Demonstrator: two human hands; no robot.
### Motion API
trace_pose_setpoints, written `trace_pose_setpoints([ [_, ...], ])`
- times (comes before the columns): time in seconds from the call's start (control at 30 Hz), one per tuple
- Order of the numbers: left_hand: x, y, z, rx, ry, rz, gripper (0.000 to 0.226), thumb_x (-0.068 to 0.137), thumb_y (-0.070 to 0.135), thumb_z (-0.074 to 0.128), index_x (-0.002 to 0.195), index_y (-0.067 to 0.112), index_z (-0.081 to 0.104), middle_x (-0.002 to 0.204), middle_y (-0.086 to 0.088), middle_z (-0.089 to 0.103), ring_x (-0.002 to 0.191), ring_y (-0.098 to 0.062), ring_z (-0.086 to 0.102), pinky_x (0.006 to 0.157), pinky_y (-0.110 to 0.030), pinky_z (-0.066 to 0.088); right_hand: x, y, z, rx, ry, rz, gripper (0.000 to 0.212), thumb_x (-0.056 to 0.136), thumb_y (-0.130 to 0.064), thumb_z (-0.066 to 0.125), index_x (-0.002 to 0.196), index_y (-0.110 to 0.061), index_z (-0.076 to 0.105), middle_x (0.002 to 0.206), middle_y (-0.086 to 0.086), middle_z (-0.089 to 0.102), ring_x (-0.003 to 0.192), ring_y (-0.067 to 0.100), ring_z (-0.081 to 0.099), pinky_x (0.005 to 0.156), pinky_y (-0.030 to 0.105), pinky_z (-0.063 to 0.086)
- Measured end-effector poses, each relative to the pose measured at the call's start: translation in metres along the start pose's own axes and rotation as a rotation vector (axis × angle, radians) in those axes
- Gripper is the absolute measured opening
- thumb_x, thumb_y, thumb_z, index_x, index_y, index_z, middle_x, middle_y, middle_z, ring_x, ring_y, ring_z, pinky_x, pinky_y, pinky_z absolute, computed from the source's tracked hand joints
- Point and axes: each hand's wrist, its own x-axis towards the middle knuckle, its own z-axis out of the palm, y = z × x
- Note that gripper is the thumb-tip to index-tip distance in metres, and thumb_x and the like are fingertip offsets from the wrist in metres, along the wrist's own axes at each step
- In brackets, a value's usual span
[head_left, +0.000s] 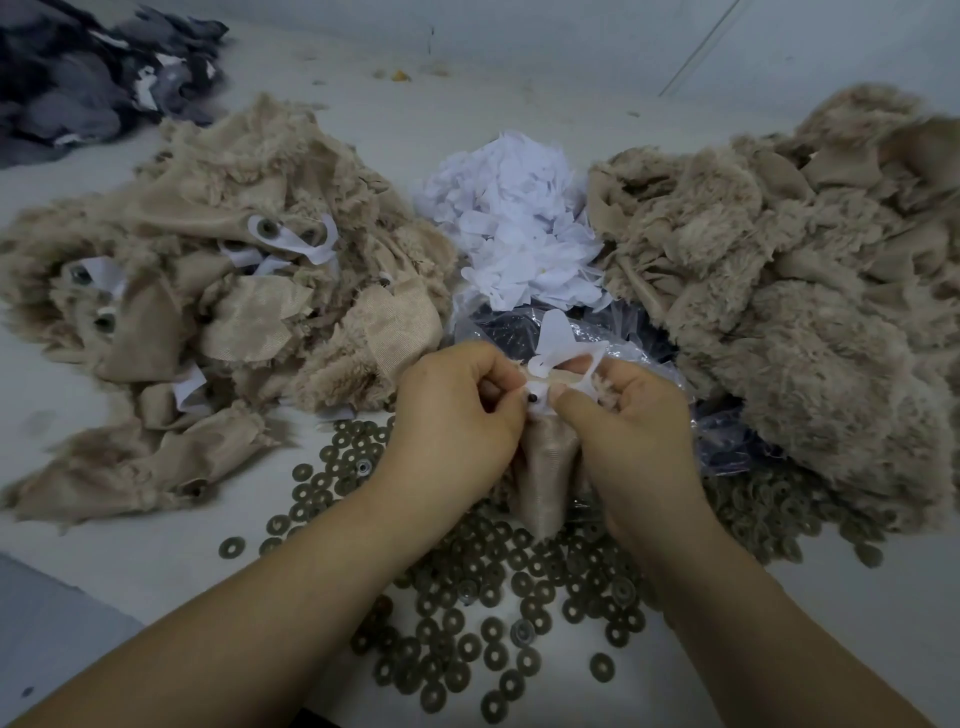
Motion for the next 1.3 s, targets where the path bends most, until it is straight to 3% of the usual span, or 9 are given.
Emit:
trace_pose_setpoints([
  [0.13,0.005,0.0,-0.006,-0.053,-0.01,-0.041,0.021,0.077,0.004,0.076,0.073,0.021,0.065,0.06,0.001,0.066,0.05,-0.015,0.062,0.049,-0.027,0.053,0.002,0.003,-0.003,0.099,-0.047,0.045,0.017,0.083,-0.007,0.077,0.094,0.004,0.07,0.092,0.024,0.074,0.093,0.046,0.07,0.082,0.058,0.058],
  [0.3,0.018,0.0,-0.031,0.059,-0.082,-0.059,0.021,0.074,0.003,0.081,0.068,0.017,0.067,0.056,0.002,0.062,0.047,-0.004,0.051,0.049,-0.021,0.047,0.005,0.004,-0.006,0.147,-0.039,0.071,0.012,0.081,-0.005,0.078,0.093,-0.004,0.075,0.091,0.012,0.078,0.087,0.031,0.075,0.078,0.043,0.062],
  [0.53,0.014,-0.003,-0.068,0.526,-0.767,0.017,0.014,0.071,0.029,0.087,0.066,0.025,0.074,0.062,0.018,0.066,0.057,0.002,0.06,0.052,-0.012,0.047,0.012,0.003,-0.011,0.116,0.035,0.048,0.004,0.085,-0.008,0.075,0.089,-0.01,0.076,0.09,0.007,0.078,0.087,0.025,0.076,0.078,0.041,0.062],
  [0.67,0.0,-0.017,-0.058,0.756,-0.688,0.085,0.015,0.072,0.031,0.084,0.076,0.025,0.07,0.065,0.017,0.056,0.06,0.001,0.052,0.055,-0.021,0.046,0.009,0.004,-0.006,0.115,0.023,0.062,0.006,0.085,-0.007,0.076,0.088,-0.012,0.077,0.088,0.005,0.078,0.087,0.025,0.076,0.079,0.043,0.061],
  [0.73,-0.005,-0.021,-0.054,0.721,-0.661,0.062,0.013,0.073,0.029,0.083,0.077,0.025,0.07,0.066,0.017,0.055,0.061,0.002,0.051,0.053,-0.019,0.042,0.007,0.003,-0.004,0.112,0.037,0.056,0.013,0.083,-0.006,0.078,0.079,-0.019,0.078,0.083,-0.001,0.078,0.084,0.021,0.076,0.076,0.04,0.062],
  [0.9,-0.009,-0.02,-0.047,0.664,-0.629,0.024,0.011,0.076,0.015,0.077,0.077,0.022,0.069,0.068,0.016,0.053,0.063,-0.001,0.051,0.056,-0.022,0.043,0.008,0.005,-0.004,0.077,0.037,0.038,0.013,0.082,-0.008,0.08,0.093,-0.01,0.074,0.089,0.005,0.078,0.088,0.026,0.075,0.08,0.043,0.062],
  [1.07,-0.01,-0.017,-0.043,0.719,-0.611,0.039,0.007,0.077,0.008,0.068,0.08,0.014,0.067,0.077,0.004,0.058,0.07,-0.013,0.056,0.065,-0.038,0.054,0.007,0.005,-0.002,0.054,0.035,0.036,0.013,0.081,-0.01,0.081,0.092,-0.011,0.075,0.087,0.005,0.078,0.088,0.029,0.075,0.08,0.047,0.062],
  [1.23,-0.012,-0.016,-0.039,0.744,-0.567,0.047,0.008,0.077,0.011,0.065,0.072,0.007,0.06,0.069,-0.002,0.056,0.061,-0.013,0.051,0.055,-0.036,0.048,0.006,0.006,-0.002,0.019,0.045,-0.007,0.01,0.079,-0.013,0.082,0.087,-0.013,0.076,0.087,0.014,0.076,0.087,0.043,0.071,0.077,0.057,0.059],
  [1.3,-0.014,-0.016,-0.037,0.752,-0.553,0.055,0.019,0.079,0.018,0.069,0.068,0.01,0.055,0.067,0.0,0.054,0.058,-0.011,0.05,0.049,-0.032,0.044,0.006,0.005,-0.002,0.009,0.044,-0.021,0.01,0.079,-0.013,0.083,0.086,-0.014,0.076,0.085,0.011,0.077,0.079,0.035,0.072,0.075,0.056,0.059],
])
